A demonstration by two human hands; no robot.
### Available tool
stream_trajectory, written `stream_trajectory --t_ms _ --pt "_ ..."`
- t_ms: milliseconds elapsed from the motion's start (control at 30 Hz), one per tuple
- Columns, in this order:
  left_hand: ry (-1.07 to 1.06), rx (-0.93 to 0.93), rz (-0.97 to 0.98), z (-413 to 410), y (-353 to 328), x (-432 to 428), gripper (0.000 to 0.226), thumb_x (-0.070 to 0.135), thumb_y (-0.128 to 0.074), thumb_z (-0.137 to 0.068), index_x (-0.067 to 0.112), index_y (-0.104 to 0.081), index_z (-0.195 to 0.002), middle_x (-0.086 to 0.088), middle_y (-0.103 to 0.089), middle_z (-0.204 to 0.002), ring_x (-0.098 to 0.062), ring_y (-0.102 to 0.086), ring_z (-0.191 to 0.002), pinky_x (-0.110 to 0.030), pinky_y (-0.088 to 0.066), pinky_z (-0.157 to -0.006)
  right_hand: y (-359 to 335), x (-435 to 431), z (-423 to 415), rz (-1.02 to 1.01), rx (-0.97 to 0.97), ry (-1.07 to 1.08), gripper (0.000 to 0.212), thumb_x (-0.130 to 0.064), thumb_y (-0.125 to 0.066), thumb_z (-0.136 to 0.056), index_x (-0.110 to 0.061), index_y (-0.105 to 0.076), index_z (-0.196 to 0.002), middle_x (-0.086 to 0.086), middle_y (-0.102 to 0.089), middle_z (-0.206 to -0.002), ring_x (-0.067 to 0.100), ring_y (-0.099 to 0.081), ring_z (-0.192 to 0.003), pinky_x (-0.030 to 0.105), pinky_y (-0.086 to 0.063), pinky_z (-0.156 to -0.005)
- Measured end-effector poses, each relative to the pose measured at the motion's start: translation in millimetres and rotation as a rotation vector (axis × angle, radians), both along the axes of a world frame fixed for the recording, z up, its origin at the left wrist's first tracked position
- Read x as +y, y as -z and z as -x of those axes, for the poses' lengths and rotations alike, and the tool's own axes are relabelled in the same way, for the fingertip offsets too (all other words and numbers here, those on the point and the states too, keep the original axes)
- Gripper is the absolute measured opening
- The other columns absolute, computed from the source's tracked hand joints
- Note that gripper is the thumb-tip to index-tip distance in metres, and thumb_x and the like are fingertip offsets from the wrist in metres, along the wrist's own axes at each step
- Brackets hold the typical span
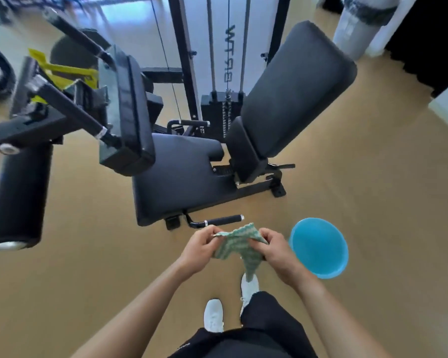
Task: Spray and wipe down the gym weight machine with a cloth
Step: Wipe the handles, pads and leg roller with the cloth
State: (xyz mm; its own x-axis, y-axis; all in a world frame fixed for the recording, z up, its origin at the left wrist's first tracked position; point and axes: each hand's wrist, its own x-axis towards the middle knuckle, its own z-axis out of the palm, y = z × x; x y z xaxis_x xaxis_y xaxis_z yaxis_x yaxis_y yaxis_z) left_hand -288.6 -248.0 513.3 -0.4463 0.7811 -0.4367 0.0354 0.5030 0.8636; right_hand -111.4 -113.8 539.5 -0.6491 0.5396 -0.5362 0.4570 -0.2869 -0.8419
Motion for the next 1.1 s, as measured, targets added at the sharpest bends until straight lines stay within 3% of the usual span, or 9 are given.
stream_trajectory --t_ms 67,167,267,333,433,533,700,900,1100 --pt "-0.133 0.008 -0.027 4.8 -11.4 -3.0 0.02 0.018 -0.056 -0.104 0.025 -0.067 -0.089 0.002 -0.068 -0.077 -0.013 -0.06 -0.07 -0.038 -0.051 -0.064 -4.4 -3.3 16.1 0.093 0.051 -0.002 0.046 -0.041 -0.076 -0.089 0.002 -0.061 -0.098 0.021 -0.072 -0.095 0.029 -0.07 -0.085 0.06 -0.058 -0.084" --pt "-0.351 0.041 -0.103 15.0 -34.9 -1.7 0.017 0.021 -0.057 -0.105 0.016 -0.069 -0.093 0.003 -0.069 -0.082 -0.009 -0.06 -0.074 -0.03 -0.051 -0.068 -14.5 0.1 42.9 0.176 0.111 -0.05 0.02 -0.023 -0.07 -0.098 -0.007 -0.059 -0.094 0.015 -0.069 -0.094 0.029 -0.071 -0.089 0.047 -0.062 -0.078" --pt "-0.582 -0.012 -0.163 32.4 -59.6 -4.5 0.025 0.024 -0.059 -0.104 0.002 -0.066 -0.094 -0.003 -0.066 -0.081 -0.016 -0.06 -0.078 -0.027 -0.052 -0.066 -29.3 12.5 73.3 0.217 0.179 -0.13 0.022 -0.012 -0.074 -0.088 -0.015 -0.052 -0.085 0.008 -0.062 -0.087 0.023 -0.065 -0.085 0.044 -0.06 -0.076" --pt "-0.693 -0.053 -0.195 47.8 -77.1 -9.2 0.032 0.029 -0.06 -0.103 -0.002 -0.062 -0.096 -0.008 -0.063 -0.082 -0.022 -0.06 -0.079 -0.036 -0.056 -0.067 -44.0 21.8 99.1 0.213 0.219 -0.188 0.017 -0.007 -0.072 -0.082 -0.014 -0.057 -0.087 0.01 -0.063 -0.09 0.026 -0.065 -0.087 0.05 -0.058 -0.078" --pt "-0.829 -0.101 -0.254 67.6 -105.6 -17.0 0.021 0.029 -0.058 -0.104 0.008 -0.059 -0.104 -0.01 -0.068 -0.094 -0.021 -0.069 -0.082 -0.046 -0.064 -0.067 -68.8 28.8 138.8 0.153 0.27 -0.22 0.015 0.007 -0.064 -0.093 -0.008 -0.063 -0.096 0.014 -0.065 -0.093 0.027 -0.065 -0.086 0.045 -0.058 -0.077" --pt "-0.954 -0.088 -0.353 94.5 -128.9 -20.7 0.007 0.018 -0.054 -0.106 0.022 -0.054 -0.1 0.0 -0.064 -0.094 -0.012 -0.064 -0.076 -0.031 -0.056 -0.049 -100.6 27.7 180.7 0.122 0.344 -0.201 0.019 0.01 -0.058 -0.096 -0.008 -0.066 -0.095 0.009 -0.07 -0.088 0.022 -0.067 -0.082 0.039 -0.059 -0.073" --pt "-1.088 -0.193 -0.579 150.7 -152.2 -22.6 0.018 0.01 -0.054 -0.105 0.023 -0.055 -0.092 -0.003 -0.064 -0.099 -0.015 -0.064 -0.085 -0.03 -0.058 -0.063 -140.3 18.8 254.7 0.123 0.484 -0.123 0.02 0.009 -0.054 -0.099 -0.008 -0.065 -0.096 0.006 -0.071 -0.089 0.02 -0.07 -0.084 0.035 -0.061 -0.074" --pt "-1.281 -0.253 -0.712 222.1 -158.6 -19.2 0.01 0.006 -0.051 -0.105 0.015 -0.057 -0.107 -0.012 -0.064 -0.117 -0.026 -0.065 -0.103 -0.037 -0.06 -0.082 -158.0 -13.0 338.6 0.047 0.541 0.012 0.019 0.007 -0.057 -0.099 -0.009 -0.067 -0.103 0.002 -0.073 -0.093 0.016 -0.073 -0.089 0.029 -0.061 -0.08" --pt "-1.089 -0.419 -0.754 265.7 -146.0 -19.6 0.024 0.005 -0.046 -0.106 0.012 -0.057 -0.126 -0.018 -0.068 -0.119 -0.026 -0.069 -0.104 -0.038 -0.057 -0.087 -144.5 -51.4 381.5 -0.208 0.485 -0.119 0.043 0.001 -0.057 -0.101 -0.017 -0.057 -0.14 -0.001 -0.07 -0.127 0.013 -0.067 -0.121 0.031 -0.057 -0.098"
